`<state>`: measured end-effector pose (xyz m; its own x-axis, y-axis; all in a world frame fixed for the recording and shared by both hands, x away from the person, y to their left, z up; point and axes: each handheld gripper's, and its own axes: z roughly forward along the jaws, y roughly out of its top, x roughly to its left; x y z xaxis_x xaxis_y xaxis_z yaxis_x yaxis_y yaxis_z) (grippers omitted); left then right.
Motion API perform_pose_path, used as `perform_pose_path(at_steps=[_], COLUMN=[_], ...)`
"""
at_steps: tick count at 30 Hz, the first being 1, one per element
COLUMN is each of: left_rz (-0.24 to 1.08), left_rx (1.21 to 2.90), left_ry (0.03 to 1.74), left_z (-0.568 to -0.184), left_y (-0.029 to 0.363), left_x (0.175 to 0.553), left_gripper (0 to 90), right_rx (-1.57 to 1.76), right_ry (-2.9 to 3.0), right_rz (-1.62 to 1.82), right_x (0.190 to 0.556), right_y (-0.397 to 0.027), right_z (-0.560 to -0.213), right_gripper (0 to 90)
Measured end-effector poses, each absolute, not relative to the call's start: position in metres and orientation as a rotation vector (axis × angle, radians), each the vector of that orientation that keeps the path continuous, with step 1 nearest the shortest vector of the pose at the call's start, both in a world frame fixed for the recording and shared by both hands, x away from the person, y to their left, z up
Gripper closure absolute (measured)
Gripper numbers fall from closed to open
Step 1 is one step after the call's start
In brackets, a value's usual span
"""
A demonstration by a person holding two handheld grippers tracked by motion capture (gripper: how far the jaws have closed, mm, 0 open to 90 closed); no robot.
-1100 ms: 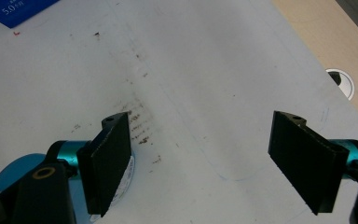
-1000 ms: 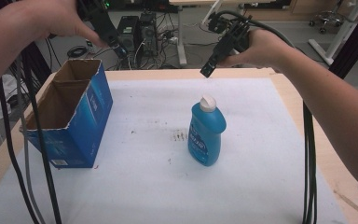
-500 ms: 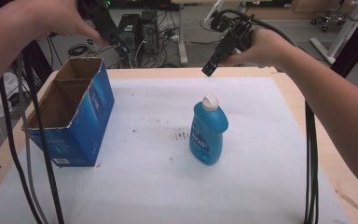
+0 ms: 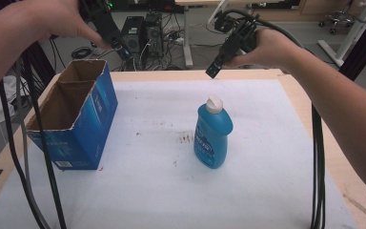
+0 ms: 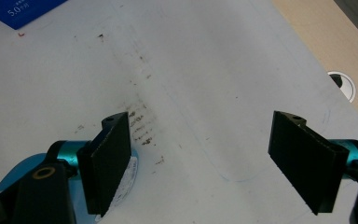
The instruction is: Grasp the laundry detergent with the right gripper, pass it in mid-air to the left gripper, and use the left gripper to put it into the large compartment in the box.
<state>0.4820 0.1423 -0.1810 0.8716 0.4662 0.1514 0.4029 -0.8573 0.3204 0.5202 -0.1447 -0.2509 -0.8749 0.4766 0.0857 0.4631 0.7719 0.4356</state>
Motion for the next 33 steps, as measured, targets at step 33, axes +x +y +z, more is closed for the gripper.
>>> perform_pose_path(at_steps=[33], left_rz=[0.316], left_rx=[2.762], left_ry=[0.606], left_z=[-0.18], left_y=[0.138], left_x=[0.479], left_gripper=[19.1], right_rx=[0.871], right_ry=[2.762], right_rz=[0.956], right_x=[0.465], right_y=[-0.209], right_z=[-0.225], right_gripper=[20.9])
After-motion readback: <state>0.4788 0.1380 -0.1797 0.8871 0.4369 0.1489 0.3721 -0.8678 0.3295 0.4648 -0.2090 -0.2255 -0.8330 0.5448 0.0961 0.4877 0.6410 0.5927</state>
